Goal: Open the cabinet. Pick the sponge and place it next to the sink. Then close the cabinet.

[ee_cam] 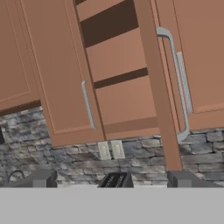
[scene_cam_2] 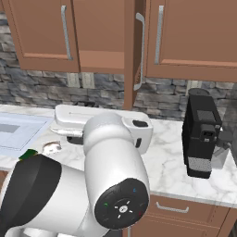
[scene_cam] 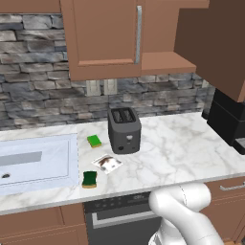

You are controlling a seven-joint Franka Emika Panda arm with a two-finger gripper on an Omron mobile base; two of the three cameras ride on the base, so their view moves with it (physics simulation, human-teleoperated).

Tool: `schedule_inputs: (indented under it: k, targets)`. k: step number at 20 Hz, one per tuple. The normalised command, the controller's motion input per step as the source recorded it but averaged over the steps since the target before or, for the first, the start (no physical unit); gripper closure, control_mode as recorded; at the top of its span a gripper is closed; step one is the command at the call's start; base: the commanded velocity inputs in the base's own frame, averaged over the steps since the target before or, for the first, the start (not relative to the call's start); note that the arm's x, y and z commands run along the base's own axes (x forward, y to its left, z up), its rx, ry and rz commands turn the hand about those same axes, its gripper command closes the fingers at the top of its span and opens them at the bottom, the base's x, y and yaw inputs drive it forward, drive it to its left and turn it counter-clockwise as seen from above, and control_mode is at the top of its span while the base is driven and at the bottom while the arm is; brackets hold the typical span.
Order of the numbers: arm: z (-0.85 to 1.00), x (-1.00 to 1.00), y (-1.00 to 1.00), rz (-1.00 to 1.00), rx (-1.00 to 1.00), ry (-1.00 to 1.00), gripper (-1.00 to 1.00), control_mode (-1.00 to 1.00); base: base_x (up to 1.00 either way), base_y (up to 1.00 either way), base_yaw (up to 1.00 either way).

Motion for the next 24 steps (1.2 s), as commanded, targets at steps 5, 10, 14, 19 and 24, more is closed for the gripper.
schedule_inputs:
  k: [5,10,14,19,24]
  targets:
    - [-0.07,0.05,-0.04,0.05,0.0,0.0,-1.0,-1.0,0.0,0.0,0.0]
    - [0.0,0.0,-0.01,0.12,0.0,0.0,-1.0,-1.0,0.0,0.0,0.0]
    - [0.0,0.07,0.0,0.15,0.0,0.0,-1.0,-1.0,0.0,0.0,0.0]
    - [0.0,0.29,-0.04,0.18,0.0,0.04,-1.0,-1.0,0.0,0.0,0.0]
    - [0.0,0.2,-0.16,0.11,0.0,0.0,-1.0,-1.0,0.0,0.0,0.0]
